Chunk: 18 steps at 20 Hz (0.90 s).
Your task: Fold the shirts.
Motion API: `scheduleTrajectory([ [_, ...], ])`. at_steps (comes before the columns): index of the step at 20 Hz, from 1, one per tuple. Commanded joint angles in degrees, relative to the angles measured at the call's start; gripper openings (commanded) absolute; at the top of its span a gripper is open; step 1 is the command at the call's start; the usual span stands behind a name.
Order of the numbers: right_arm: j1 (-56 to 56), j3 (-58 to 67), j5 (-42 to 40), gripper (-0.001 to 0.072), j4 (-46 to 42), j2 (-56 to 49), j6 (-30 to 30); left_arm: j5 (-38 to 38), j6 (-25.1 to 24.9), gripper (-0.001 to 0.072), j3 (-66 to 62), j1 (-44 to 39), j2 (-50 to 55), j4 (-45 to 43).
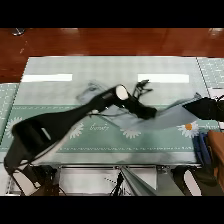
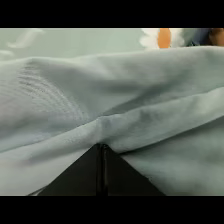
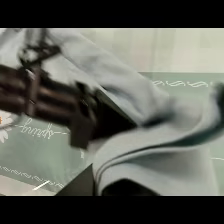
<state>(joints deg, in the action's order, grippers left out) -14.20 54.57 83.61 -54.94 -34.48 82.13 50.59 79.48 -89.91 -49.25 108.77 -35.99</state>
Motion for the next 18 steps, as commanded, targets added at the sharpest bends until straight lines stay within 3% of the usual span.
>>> scheduleTrajectory([
  [1,0.0,0.0,-0.6,0.0028,1.4,0.5,-0.5,3.4,0.7,0.0021,-2.8,-5.2,3.0,0.0],
  [4,0.0,0.0,-0.6,0.0028,1.7,0.5,-0.5,6.4,0.7,0.0021,-2.8,-0.4,0.7,0.0],
  [8,0.0,0.0,-1.4,0.0028,4.5,0.3,-1.0,12.3,0.7,0.0020,-2.6,15.2,-6.8,-0.9],
  [11,1.9,0.2,-3.3,0.0027,12.1,-2.5,-3.3,15.1,0.3,0.0021,-1.0,28.5,-17.0,-9.1],
  [15,18.4,5.3,-13.4,0.0028,9.6,-14.4,-3.3,18.7,-1.2,0.0021,4.3,45.5,-32.7,-10.4],
  [18,29.5,16.3,-19.3,0.0028,7.7,-30.6,-3.3,19.1,-4.2,0.0021,12.0,52.8,-46.3,-10.4],
])
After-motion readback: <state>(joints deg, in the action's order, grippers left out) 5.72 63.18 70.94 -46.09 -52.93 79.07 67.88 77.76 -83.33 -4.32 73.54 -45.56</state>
